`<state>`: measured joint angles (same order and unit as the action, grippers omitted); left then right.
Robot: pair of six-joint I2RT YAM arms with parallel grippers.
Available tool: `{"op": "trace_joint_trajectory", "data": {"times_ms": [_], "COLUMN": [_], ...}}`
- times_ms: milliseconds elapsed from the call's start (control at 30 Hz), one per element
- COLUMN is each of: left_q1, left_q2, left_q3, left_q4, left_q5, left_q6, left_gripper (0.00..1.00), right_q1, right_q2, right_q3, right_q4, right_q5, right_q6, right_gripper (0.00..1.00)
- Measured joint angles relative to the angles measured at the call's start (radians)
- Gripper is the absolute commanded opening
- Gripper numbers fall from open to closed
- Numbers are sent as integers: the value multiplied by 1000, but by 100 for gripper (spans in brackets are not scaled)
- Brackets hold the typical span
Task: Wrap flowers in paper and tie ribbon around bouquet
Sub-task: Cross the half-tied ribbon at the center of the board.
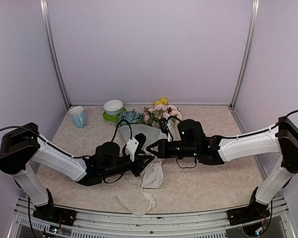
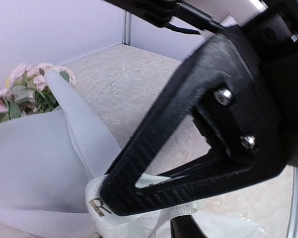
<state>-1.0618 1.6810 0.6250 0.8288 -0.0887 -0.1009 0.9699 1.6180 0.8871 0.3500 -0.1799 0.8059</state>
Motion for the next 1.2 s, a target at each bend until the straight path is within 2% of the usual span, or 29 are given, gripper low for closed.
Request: {"op": "trace_joint_trajectory", "data": {"times_ms": [67, 200, 233, 300, 367, 467, 633, 733, 867, 1200], "left_q1": [0, 0, 0, 1, 7, 21, 57, 102, 144, 164], "left_q2": [2, 1, 1, -7, -31, -77, -150, -145, -103, -66], "left_q3": [1, -3, -8, -21, -26, -27, -31, -19, 20, 40], "left_q4": [0, 1, 1, -4, -47, -123, -219, -276, -328, -374], "left_q5": [-6, -12, -9, 3, 23, 56, 128, 183, 239, 349], "left_q6": [-2, 0, 0, 0, -1, -4, -11, -26, -35, -39], "left_gripper": [1, 0, 0, 0, 0, 0, 0, 0, 0, 0], "right_q1": [0, 0, 0, -3, -14, -51, -195, -219, -220, -234], "right_q2": [0, 0, 0, 0, -3, -26, -42, 63, 212, 378], "right_q3": [-4, -26, -32, -41, -43, -43, 4, 173, 381, 542], "right_q4": [5, 24, 29, 30, 12, -31, -150, -312, -484, -776], "right_q5": [-1, -3, -5, -14, -46, -109, -259, -322, -388, -510], "right_q6": [1, 8, 10, 11, -10, -51, -172, -309, -500, -744], "right_gripper": [0, 0, 3, 25, 34, 29, 18, 18, 28, 28]}}
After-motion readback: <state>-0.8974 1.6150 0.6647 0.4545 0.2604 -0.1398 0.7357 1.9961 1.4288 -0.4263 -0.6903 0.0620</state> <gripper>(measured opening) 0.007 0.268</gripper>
